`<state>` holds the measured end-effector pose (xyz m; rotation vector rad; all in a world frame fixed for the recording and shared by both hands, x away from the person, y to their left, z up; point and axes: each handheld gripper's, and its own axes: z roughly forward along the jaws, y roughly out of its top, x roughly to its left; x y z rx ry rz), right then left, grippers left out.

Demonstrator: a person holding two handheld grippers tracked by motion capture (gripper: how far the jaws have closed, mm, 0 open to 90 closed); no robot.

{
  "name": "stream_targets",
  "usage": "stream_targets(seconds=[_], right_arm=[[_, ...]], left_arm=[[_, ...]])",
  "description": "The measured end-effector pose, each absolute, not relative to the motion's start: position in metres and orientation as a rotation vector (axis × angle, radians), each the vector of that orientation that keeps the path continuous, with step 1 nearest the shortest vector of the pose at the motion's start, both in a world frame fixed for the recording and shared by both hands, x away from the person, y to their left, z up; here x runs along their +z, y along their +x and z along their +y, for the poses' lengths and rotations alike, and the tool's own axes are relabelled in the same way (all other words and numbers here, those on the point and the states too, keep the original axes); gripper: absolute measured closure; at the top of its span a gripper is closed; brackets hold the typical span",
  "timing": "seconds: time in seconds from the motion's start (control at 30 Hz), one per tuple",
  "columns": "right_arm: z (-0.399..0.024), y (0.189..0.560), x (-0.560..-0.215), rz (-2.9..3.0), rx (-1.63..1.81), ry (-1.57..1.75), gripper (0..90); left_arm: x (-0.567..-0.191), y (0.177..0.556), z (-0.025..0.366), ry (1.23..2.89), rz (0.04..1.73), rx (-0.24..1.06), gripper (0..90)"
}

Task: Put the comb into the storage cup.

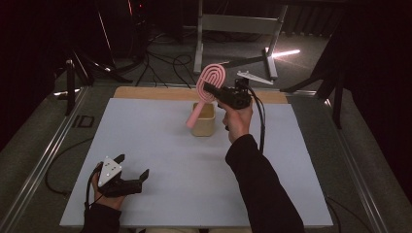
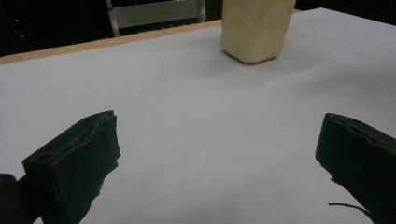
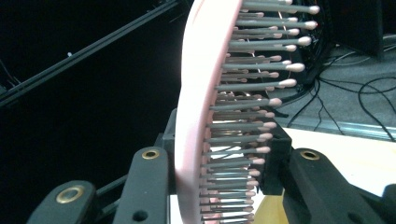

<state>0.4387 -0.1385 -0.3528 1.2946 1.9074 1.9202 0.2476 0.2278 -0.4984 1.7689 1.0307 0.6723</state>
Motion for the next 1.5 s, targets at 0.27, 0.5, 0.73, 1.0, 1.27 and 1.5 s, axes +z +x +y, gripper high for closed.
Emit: stream_targets(seconds=[0.27, 0.5, 0.73, 1.0, 1.27, 1.5], right_arm=[[-0.143, 0.446, -0.349, 1.865, 1.891, 1.323, 64.0], [-0.149, 0.450, -0.350, 1.818, 1.885, 1.355, 64.0], [-0.155, 0.453, -0.350, 1.747, 1.866, 1.396, 63.9], [-0.159, 0.458, -0.353, 1.718, 1.821, 1.432, 63.9], [-0.159, 0.462, -0.358, 1.709, 1.790, 1.447, 63.9], [-0.159, 0.463, -0.361, 1.699, 1.789, 1.464, 63.9]], left_arm=[[-0.499, 0.248, 0.228, 1.771, 1.032, 0.672, 0.3], [-0.499, 0.248, 0.228, 1.773, 1.032, 0.674, 0.3], [-0.499, 0.248, 0.227, 1.774, 1.030, 0.676, 0.3], [-0.499, 0.247, 0.227, 1.775, 1.031, 0.678, 0.3], [-0.499, 0.247, 0.227, 1.776, 1.031, 0.675, 0.3], [-0.500, 0.247, 0.227, 1.773, 1.034, 0.676, 0.2]])
